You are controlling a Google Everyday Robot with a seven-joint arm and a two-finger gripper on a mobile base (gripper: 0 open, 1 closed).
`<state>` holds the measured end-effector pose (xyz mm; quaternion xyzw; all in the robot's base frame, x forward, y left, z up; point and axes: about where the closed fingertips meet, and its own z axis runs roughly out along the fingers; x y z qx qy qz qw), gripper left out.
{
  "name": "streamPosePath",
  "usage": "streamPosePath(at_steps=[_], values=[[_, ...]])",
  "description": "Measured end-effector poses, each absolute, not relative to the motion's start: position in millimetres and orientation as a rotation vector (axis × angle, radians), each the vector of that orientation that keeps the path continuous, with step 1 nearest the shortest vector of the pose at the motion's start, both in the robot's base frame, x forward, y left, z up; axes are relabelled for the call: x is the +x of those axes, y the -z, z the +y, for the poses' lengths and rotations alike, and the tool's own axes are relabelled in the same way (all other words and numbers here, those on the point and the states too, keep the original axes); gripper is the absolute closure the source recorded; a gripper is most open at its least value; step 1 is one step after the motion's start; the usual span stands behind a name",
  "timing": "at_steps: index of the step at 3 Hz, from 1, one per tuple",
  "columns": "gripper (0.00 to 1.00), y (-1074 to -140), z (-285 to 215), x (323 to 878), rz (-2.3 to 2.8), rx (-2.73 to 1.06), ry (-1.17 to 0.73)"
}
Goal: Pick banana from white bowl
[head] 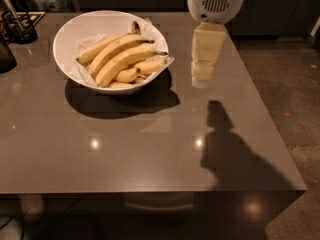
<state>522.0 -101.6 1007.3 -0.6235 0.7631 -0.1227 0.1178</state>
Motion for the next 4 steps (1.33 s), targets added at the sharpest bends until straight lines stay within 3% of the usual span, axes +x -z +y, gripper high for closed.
streamPosePath(at_steps=[3,4], values=[[0.00,-1011.5,-36.4,575.4,2.050,-1.870,0.286],[0.18,-1005.0,-14.4,591.6,2.016,-1.920,0.275]])
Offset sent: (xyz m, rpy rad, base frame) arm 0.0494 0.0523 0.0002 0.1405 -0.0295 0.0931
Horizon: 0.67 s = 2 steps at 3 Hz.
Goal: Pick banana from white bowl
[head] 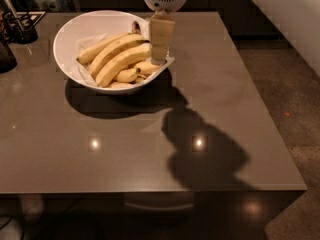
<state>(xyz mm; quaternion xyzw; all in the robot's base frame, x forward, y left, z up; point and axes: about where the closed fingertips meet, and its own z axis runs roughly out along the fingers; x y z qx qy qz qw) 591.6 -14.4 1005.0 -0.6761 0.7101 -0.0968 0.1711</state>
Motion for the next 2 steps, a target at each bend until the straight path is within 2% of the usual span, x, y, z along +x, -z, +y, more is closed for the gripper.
streamPosePath(at_steps=[1,2], values=[[0.34,-999.7,-1.0,604.6,2.002,-1.948,0.259],[0.29,-997.4,9.7,615.5,1.985,-1.972,0.247]])
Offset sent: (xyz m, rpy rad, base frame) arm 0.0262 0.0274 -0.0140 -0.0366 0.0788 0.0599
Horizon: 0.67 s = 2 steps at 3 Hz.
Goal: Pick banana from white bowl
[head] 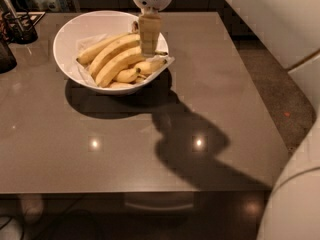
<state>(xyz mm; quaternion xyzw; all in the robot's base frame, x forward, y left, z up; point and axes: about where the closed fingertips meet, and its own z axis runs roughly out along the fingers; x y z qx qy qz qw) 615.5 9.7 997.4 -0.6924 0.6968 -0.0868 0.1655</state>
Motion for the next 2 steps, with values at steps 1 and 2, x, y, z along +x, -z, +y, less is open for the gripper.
streamPosePath(at_steps=[1,2], values=[[0.29,-994.3,20.4,624.1,1.964,-2.003,0.247],[0.35,-987.1,30.8,634.6,1.947,-2.039,0.244]])
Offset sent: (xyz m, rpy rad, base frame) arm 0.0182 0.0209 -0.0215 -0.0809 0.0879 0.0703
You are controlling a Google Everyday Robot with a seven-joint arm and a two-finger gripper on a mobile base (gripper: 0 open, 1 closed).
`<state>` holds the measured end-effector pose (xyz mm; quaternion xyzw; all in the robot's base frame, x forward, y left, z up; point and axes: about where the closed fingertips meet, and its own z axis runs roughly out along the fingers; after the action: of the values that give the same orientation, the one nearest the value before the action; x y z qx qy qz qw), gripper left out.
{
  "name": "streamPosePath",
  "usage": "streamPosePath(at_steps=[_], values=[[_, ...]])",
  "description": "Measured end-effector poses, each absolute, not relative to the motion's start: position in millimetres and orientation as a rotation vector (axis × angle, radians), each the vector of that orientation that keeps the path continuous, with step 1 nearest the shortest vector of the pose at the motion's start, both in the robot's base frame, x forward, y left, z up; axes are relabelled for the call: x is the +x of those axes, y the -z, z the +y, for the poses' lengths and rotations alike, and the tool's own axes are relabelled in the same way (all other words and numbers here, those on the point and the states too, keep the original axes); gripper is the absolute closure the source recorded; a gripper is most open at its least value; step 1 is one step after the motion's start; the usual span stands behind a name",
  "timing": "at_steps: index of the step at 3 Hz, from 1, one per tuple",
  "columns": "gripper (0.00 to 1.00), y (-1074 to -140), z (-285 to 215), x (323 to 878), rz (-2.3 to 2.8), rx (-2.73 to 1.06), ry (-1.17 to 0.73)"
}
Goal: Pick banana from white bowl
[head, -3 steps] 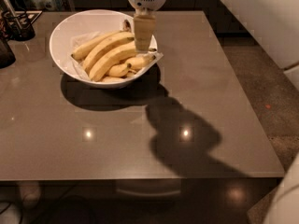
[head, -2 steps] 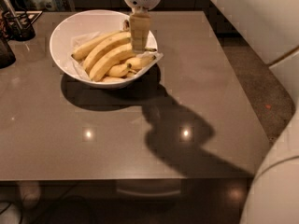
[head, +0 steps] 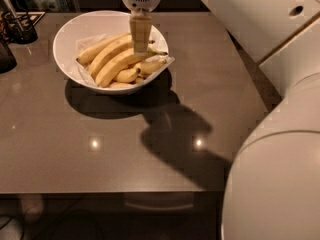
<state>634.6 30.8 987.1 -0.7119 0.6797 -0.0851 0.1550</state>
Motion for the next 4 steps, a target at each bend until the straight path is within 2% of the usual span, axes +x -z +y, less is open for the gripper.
streamPosePath(at_steps=[3,4], values=[[0.31,-950.8,56.1,659.1,1.928,-2.157,0.230],[0.38,-939.4,58.5,662.4,1.936,-2.179,0.221]])
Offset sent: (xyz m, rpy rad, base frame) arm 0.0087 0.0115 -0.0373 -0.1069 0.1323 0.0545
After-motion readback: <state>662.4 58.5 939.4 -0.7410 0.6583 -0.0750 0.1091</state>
